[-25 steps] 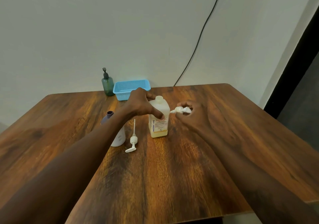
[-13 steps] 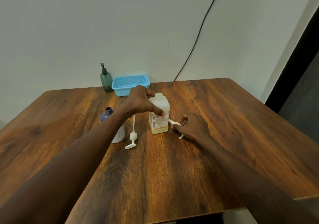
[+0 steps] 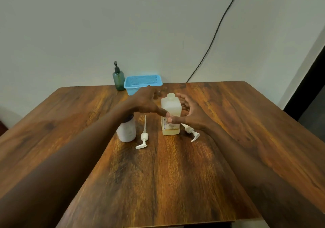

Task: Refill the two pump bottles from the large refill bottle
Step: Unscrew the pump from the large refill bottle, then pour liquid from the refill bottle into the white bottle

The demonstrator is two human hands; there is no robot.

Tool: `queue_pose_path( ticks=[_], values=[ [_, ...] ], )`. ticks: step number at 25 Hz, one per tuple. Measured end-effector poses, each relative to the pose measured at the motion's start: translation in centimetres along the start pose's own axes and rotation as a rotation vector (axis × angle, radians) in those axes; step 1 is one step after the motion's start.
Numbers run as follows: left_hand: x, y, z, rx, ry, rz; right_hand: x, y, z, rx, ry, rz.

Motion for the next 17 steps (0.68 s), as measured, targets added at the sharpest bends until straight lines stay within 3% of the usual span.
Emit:
queue_pose_path(
  ticks=[4,9,17],
  values=[
    [6.8,4.0,1.2,-0.194,0.078,-0.063,-0.5,-1.0,-0.3,-0.039,-0.018,0.034],
    [13.2,3.3,5.1,0.087,0.224,-0.082,-0.9,-3.2,0.3,-0.124,-0.036,-0.054],
    [12.9,-0.5,9.9,0.135,0.191,-0.338,-0.2,-4.3,1.4,0.055,0.037,-0.292]
  ],
)
Point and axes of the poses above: each hand's wrist, its own x-axis away from the middle knuckle, its own y-axis out of the back of the hand, z = x × y, the point moved 3 cm from there along -x, towards the middle knuckle, and after that the axes turned 15 degrees about -y, right-handed, at the moved point
